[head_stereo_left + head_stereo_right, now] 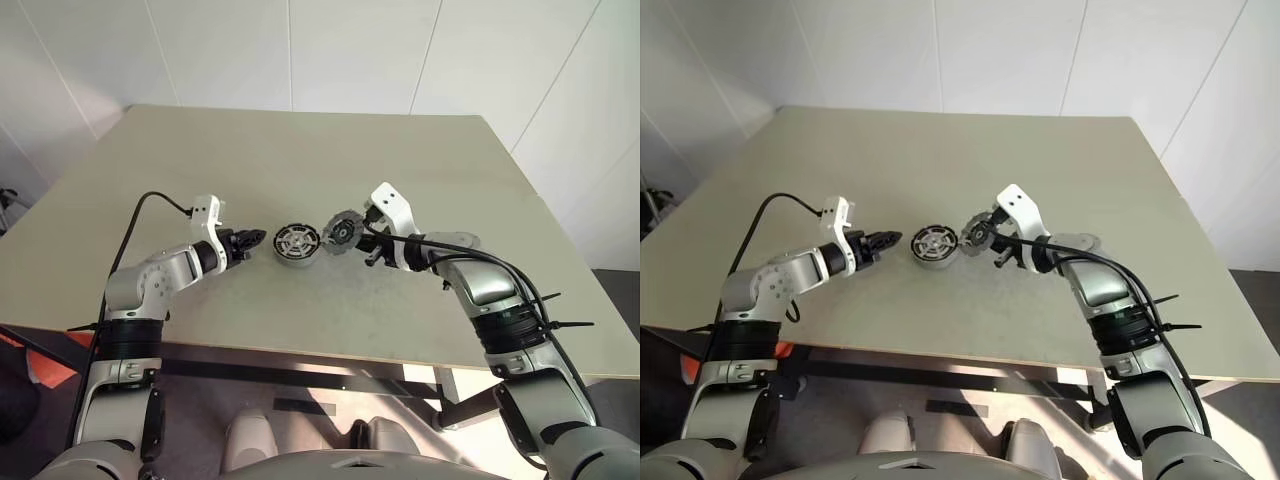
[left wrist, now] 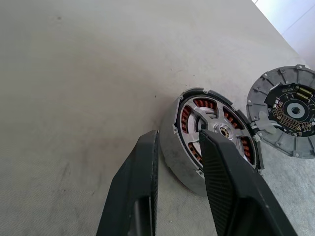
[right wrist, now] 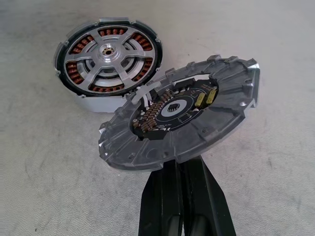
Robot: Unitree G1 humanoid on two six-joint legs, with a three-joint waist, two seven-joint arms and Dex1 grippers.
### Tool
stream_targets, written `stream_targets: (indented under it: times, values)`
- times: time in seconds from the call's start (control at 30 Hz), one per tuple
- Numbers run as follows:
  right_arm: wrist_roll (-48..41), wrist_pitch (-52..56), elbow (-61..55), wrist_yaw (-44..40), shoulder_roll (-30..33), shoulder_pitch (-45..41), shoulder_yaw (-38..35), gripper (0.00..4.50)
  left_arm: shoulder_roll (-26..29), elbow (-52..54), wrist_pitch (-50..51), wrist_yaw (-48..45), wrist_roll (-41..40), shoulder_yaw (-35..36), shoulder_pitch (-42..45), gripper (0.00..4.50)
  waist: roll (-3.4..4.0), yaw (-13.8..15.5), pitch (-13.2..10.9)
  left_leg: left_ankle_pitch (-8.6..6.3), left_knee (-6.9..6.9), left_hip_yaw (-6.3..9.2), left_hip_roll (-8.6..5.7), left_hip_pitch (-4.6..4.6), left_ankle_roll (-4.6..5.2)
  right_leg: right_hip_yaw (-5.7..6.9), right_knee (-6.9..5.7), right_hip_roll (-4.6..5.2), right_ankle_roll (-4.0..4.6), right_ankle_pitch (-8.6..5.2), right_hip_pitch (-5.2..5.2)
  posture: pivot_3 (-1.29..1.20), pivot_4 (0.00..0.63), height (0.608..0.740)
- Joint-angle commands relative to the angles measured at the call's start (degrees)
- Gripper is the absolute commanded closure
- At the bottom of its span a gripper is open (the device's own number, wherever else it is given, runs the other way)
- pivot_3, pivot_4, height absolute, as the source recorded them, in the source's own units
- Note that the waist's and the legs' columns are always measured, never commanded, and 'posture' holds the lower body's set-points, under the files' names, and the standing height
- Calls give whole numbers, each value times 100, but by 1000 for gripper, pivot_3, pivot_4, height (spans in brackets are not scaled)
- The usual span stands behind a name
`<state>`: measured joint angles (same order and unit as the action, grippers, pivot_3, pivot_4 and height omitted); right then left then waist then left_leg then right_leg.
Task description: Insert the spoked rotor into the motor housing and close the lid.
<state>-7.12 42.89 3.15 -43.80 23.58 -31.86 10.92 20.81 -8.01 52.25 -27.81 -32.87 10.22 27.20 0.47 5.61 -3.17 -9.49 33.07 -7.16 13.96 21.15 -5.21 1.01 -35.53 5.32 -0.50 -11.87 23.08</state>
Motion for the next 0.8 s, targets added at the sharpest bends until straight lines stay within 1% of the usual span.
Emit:
stream_targets:
  times: [0.03,0.27,0.5,0.8]
  values:
    - [-193,-11,-395,-61,-141,-226,37,4416,41,242,-76,22,-48,149,20,3118,0,-17,0,0,0,0,0,0,0,-1,0,-1,0,0,1,0,0,740]
    - [55,-445,319,258,-576,-577,218,4416,-114,372,-34,88,-32,34,-49,3118,0,-12,0,0,0,0,0,-2,-1,-1,-1,0,0,0,0,0,0,740]
    - [230,-898,919,403,-849,-839,351,4416,-231,449,-11,133,2,-49,-116,3118,0,-16,0,1,-1,0,1,0,-1,0,1,-1,0,0,1,0,0,740]
    - [292,-1005,1268,461,-1346,-647,573,4416,-140,389,-20,175,8,49,-75,3118,0,-23,0,1,-5,0,1,-2,-2,0,1,-2,0,0,2,0,0,740]
